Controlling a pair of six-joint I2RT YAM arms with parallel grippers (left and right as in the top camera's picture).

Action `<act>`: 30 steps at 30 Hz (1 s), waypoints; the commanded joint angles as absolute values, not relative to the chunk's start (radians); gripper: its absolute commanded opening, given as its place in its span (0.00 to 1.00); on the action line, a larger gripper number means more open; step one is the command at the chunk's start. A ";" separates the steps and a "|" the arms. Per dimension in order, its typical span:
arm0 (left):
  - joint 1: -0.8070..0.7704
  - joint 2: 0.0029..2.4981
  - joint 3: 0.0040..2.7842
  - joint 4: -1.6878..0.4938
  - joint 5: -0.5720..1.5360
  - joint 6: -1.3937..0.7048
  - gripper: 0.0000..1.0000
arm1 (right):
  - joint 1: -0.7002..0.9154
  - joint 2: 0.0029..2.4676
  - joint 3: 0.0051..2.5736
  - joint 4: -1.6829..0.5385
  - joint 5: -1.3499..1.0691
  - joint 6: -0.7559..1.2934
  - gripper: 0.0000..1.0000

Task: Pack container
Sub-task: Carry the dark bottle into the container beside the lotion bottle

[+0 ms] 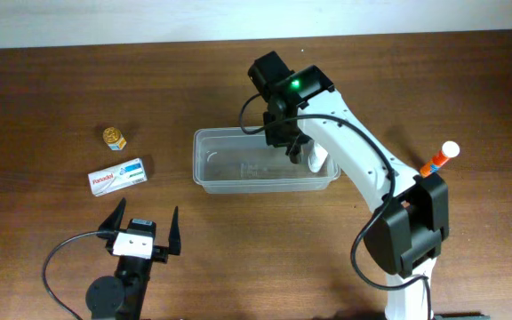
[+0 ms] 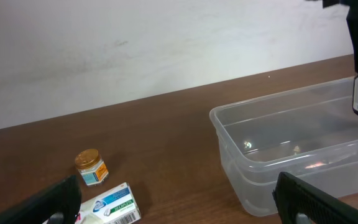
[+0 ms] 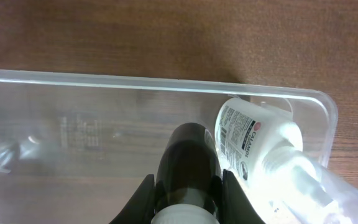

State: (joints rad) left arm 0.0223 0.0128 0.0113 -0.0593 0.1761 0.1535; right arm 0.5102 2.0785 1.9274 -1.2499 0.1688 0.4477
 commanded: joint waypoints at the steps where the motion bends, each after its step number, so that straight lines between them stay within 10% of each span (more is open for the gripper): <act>1: 0.027 0.006 0.009 -0.065 0.176 0.148 0.99 | 0.501 2.083 1.890 -1.226 0.196 0.466 0.18; 30: 0.027 0.006 0.009 -0.065 0.176 0.148 0.99 | 0.501 2.084 1.753 -1.061 0.228 0.477 0.18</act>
